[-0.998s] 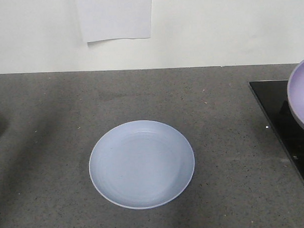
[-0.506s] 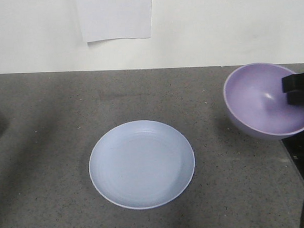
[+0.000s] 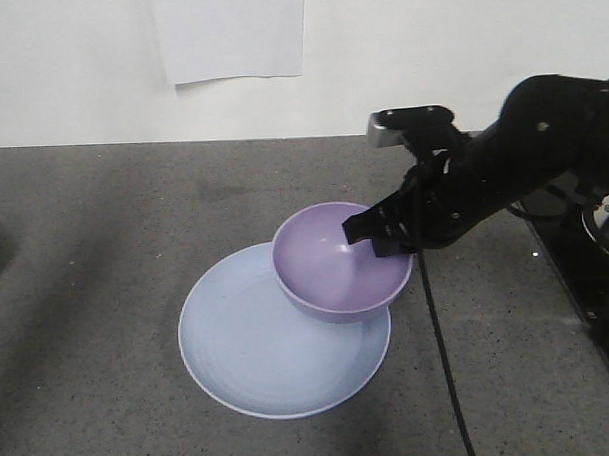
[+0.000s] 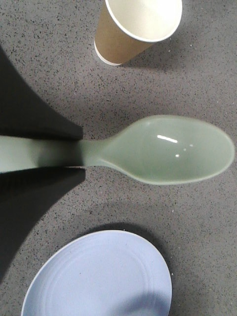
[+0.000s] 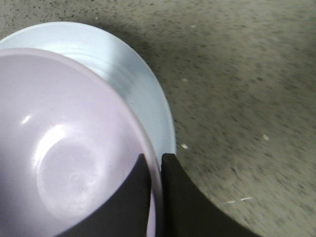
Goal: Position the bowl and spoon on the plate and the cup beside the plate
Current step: 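Swing the right gripper with the lavender bowl over the plate and lower it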
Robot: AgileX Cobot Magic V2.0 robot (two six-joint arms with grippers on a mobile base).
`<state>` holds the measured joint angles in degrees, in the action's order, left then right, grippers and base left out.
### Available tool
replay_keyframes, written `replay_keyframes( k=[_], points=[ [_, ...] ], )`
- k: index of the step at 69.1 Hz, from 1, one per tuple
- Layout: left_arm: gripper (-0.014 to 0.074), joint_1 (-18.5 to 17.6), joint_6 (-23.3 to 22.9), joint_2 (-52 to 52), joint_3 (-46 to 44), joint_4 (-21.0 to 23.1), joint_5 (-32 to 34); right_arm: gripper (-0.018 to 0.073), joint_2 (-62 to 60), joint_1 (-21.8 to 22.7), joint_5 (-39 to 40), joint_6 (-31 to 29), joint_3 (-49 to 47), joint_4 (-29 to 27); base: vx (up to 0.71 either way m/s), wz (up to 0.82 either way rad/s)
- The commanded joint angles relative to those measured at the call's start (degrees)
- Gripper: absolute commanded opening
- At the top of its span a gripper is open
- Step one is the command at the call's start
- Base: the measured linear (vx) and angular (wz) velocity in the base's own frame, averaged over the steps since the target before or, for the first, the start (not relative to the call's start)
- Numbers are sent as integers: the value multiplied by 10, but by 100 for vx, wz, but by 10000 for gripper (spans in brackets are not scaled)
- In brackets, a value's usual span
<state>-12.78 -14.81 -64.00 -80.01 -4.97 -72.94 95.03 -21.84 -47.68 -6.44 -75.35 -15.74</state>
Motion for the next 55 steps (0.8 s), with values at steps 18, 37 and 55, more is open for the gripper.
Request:
replay_keyframes(
  k=[18, 37, 55],
  points=[
    [-6, 0, 0, 9, -12, -1, 28, -3, 50, -49, 42, 21, -41, 16, 0, 0],
    [-6, 0, 0, 9, -12, -1, 28, -1, 74, -53, 48, 26, -41, -6, 0, 0],
    [-6, 0, 0, 9, -12, -1, 28, 62, 81, -53, 48, 26, -41, -13, 0, 0]
  ],
)
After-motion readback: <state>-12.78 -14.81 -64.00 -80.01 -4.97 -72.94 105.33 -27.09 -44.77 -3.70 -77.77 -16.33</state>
